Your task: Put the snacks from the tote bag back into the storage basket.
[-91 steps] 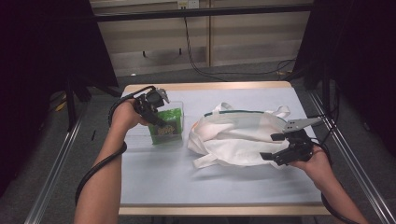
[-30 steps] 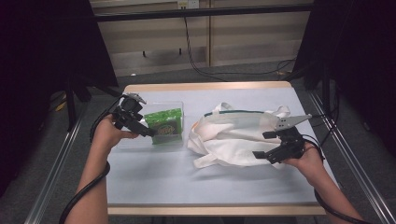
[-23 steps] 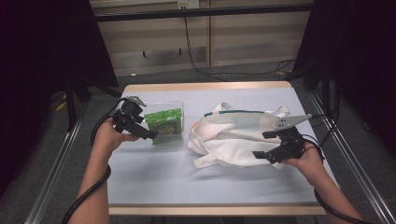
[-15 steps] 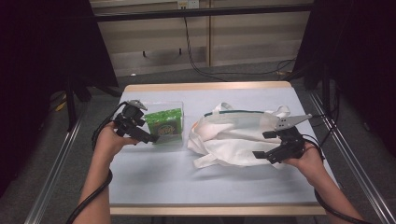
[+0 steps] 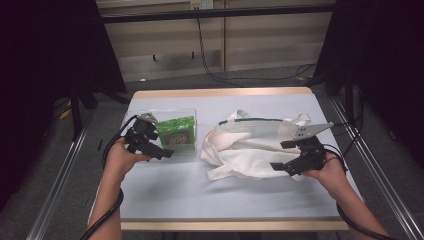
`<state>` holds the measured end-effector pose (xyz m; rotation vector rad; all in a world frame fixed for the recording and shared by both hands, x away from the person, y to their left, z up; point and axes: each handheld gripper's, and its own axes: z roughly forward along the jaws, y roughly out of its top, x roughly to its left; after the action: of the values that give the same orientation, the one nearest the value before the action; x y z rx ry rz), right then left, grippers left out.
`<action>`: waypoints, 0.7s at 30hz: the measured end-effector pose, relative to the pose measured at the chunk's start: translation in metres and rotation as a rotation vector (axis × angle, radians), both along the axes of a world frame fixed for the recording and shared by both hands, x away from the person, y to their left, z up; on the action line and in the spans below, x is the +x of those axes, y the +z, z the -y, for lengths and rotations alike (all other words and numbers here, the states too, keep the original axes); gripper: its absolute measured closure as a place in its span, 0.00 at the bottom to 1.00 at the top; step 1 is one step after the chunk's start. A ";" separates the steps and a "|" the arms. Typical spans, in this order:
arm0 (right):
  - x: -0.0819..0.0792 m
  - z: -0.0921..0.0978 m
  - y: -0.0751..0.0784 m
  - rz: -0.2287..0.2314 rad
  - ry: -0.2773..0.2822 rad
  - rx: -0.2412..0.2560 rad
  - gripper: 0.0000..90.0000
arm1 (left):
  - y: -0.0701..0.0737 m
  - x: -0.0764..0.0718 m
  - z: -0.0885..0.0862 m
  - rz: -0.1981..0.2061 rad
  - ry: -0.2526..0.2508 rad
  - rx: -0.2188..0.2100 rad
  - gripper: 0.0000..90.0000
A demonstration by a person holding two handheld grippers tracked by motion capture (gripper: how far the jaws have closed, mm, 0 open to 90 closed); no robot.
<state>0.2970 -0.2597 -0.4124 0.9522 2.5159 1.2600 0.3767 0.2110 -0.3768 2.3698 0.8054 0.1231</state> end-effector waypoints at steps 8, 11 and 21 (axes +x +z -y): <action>0.000 0.000 -0.001 -0.003 0.004 0.003 0.09 | -0.005 -0.009 -0.001 0.005 -0.011 -0.009 0.09; 0.000 -0.001 0.000 0.000 0.000 0.001 0.09 | -0.007 -0.010 -0.003 0.010 -0.036 0.004 0.08; 0.000 0.000 0.000 0.001 0.004 0.001 0.09 | -0.018 -0.019 0.001 0.010 -0.031 -0.023 0.09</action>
<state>0.2969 -0.2594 -0.4126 0.9472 2.5176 1.2623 0.3576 0.2105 -0.3946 2.3575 0.7614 0.1120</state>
